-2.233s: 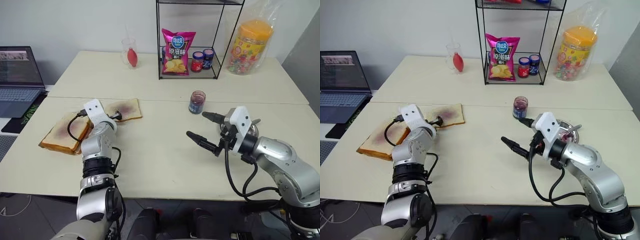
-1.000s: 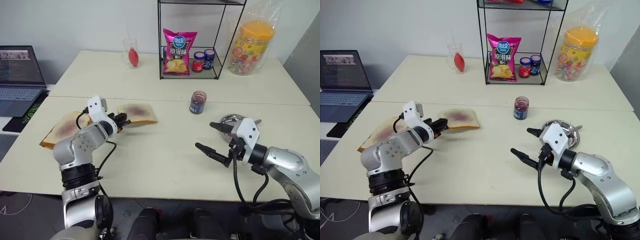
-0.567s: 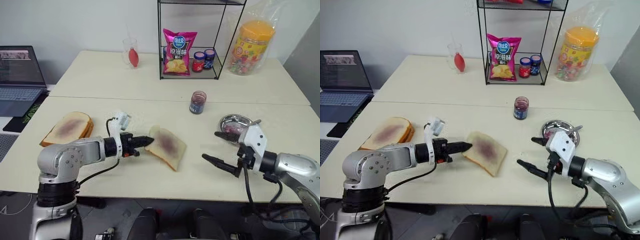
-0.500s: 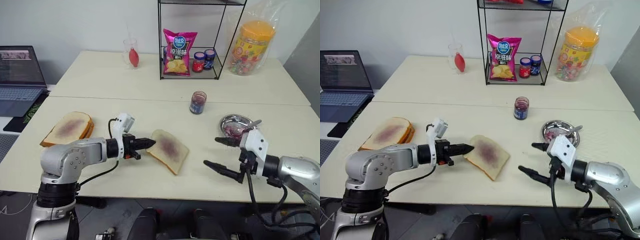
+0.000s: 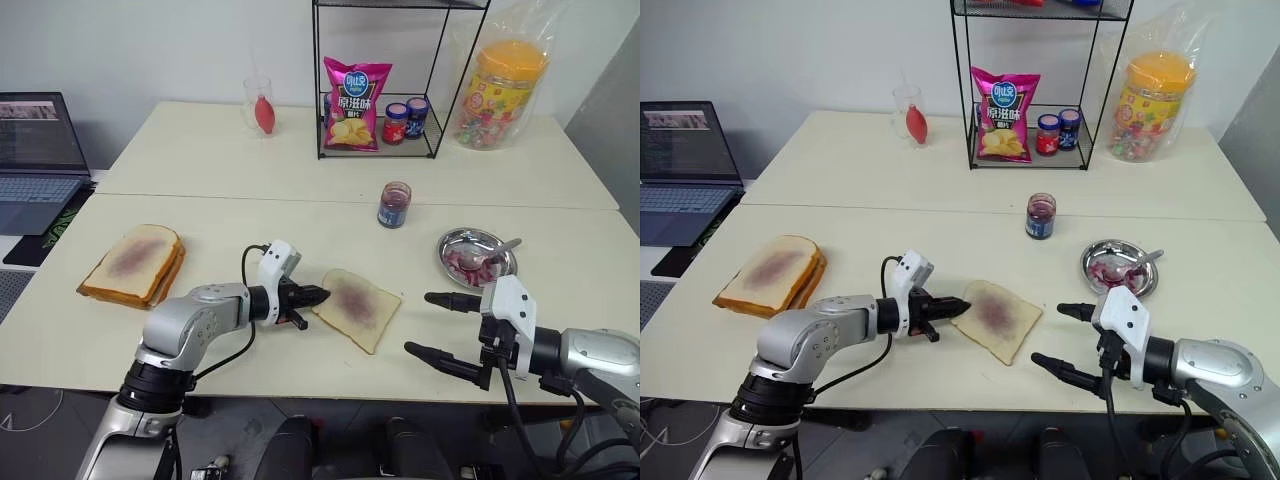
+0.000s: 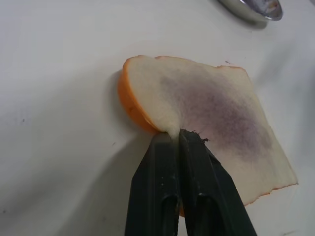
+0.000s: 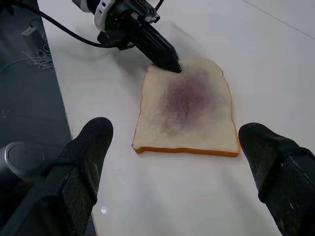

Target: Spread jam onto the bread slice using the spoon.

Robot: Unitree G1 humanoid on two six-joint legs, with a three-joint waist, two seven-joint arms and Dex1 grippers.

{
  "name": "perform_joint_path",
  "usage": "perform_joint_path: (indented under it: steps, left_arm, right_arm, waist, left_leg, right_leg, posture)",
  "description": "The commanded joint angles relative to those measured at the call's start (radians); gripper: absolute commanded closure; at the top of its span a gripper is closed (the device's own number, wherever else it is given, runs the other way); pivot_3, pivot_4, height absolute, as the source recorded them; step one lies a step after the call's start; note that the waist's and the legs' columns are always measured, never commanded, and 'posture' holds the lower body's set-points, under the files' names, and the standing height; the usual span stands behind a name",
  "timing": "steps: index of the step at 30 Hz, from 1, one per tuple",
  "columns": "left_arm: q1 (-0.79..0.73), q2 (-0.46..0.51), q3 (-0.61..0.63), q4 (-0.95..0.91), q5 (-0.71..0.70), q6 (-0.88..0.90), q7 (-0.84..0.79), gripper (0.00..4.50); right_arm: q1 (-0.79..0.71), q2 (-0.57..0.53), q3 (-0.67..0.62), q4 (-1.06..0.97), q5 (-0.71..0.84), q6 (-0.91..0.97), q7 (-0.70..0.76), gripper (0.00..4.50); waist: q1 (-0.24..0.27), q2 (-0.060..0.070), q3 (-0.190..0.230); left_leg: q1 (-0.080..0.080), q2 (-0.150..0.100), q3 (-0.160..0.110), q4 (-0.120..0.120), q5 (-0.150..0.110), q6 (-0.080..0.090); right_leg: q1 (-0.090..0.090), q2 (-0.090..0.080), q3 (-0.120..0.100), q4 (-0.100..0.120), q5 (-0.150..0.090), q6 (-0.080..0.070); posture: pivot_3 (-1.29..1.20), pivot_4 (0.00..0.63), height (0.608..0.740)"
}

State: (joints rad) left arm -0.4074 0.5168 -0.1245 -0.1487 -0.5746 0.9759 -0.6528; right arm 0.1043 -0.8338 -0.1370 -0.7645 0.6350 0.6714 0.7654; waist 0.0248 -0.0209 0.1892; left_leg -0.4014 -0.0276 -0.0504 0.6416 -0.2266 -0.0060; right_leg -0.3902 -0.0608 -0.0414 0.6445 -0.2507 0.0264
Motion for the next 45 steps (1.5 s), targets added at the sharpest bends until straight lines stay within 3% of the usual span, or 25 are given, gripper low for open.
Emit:
perform_joint_path:
  steps: [1, 2, 3, 4, 14, 22, 27, 31, 38, 45]
  left_arm:
    - [-0.026, -0.011, -0.015, 0.005, 0.051, -0.065, 0.001, 4.49]
    - [-0.027, -0.011, -0.014, 0.005, 0.061, -0.075, 0.002, 4.49]
    - [-0.024, -0.005, -0.007, 0.001, 0.063, -0.072, 0.002, 3.99]
    - [-0.021, 0.000, -0.003, -0.002, 0.066, -0.070, 0.000, 3.96]
    - [0.066, 0.081, 0.013, -0.041, 0.170, -0.190, 0.002, 2.07]
    - [0.109, 0.101, 0.082, -0.090, 0.209, -0.356, -0.008, 0.28]
    - [0.116, 0.287, 0.061, -0.214, 0.232, -0.487, -0.236, 0.28]
    - [0.107, 0.379, 0.066, -0.325, 0.141, -0.473, -0.381, 0.13]
    - [0.012, 0.364, 0.002, -0.410, 0.053, -0.401, -0.466, 0.13]
    - [-0.062, 0.337, -0.061, -0.403, 0.081, -0.401, -0.479, 0.13]
  right_arm:
    - [0.005, -0.004, -0.009, -0.037, 0.007, -0.012, 0.002, 0.00]
    - [0.006, -0.005, -0.009, -0.036, 0.006, -0.013, 0.001, 0.00]
    - [0.009, -0.005, -0.011, -0.037, 0.004, -0.015, 0.000, 0.00]
    - [0.012, -0.006, -0.013, -0.037, 0.003, -0.015, -0.001, 0.00]
    - [0.047, -0.008, -0.029, -0.043, -0.008, -0.039, -0.001, 0.00]
    - [0.070, 0.000, -0.053, -0.044, -0.013, -0.056, -0.001, 0.00]
    - [0.159, 0.004, -0.156, -0.030, -0.035, -0.093, 0.009, 0.00]
    - [0.212, 0.085, -0.232, 0.028, -0.079, -0.158, -0.054, 0.00]
    - [0.158, 0.240, -0.304, 0.200, -0.077, -0.180, -0.188, 0.00]
    - [-0.096, 0.357, -0.378, 0.413, 0.049, -0.065, -0.379, 0.00]
  waist:
    - [0.000, 0.000, 0.000]
    - [0.000, 0.000, 0.000]
    - [0.000, 0.000, 0.000]
    - [0.000, 0.000, 0.000]
    - [0.000, 0.000, 0.000]
    - [0.000, 0.000, 0.000]
    - [0.000, 0.000, 0.000]
    - [0.000, 0.001, 0.000]
    - [-0.002, 0.001, 0.001]
    - [-0.009, 0.002, 0.001]
  left_leg:
    - [0.000, 0.000, 0.000, 0.000, 0.000, 0.000]
    - [0.000, 0.000, 0.000, 0.000, 0.000, 0.000]
    - [0.000, 0.000, 0.000, 0.000, 0.000, 0.000]
    - [0.000, 0.000, 0.000, 0.000, 0.000, 0.000]
    - [0.000, 0.001, 0.000, -0.001, 0.000, -0.001]
    - [0.000, 0.001, 0.000, -0.001, -0.001, -0.001]
    - [-0.001, 0.001, 0.000, -0.002, -0.001, -0.002]
    - [-0.001, 0.002, 0.001, -0.004, -0.002, -0.003]
    - [0.000, 0.003, 0.002, -0.003, -0.002, -0.003]
    - [0.002, 0.005, 0.003, -0.002, -0.002, -0.003]
  right_leg:
    - [0.000, 0.000, 0.000, 0.000, 0.000, 0.000]
    - [0.000, 0.000, 0.000, 0.000, 0.000, 0.000]
    - [0.000, 0.000, 0.000, 0.000, 0.000, 0.000]
    - [0.000, 0.000, 0.000, 0.000, 0.000, 0.000]
    - [-0.001, 0.000, 0.000, -0.001, 0.002, 0.005]
    - [-0.001, 0.000, 0.000, -0.001, 0.000, 0.000]
    - [-0.002, 0.000, -0.001, -0.001, -0.001, -0.002]
    - [-0.003, 0.001, 0.000, -0.001, -0.003, -0.005]
    - [-0.002, 0.003, 0.001, 0.000, -0.003, -0.005]
    - [-0.001, 0.005, 0.002, 0.001, -0.003, -0.005]
  posture:
    - [0.00, 0.150, 0.740]
    - [0.00, 0.150, 0.740]
    - [0.00, 0.150, 0.740]
    - [0.00, 0.150, 0.740]
    - [0.00, 0.150, 0.740]
    - [0.00, 0.150, 0.740]
    - [0.00, 0.150, 0.740]
    - [0.00, 0.150, 0.740]
    - [0.00, 0.150, 0.740]
    - [0.00, 0.150, 0.740]
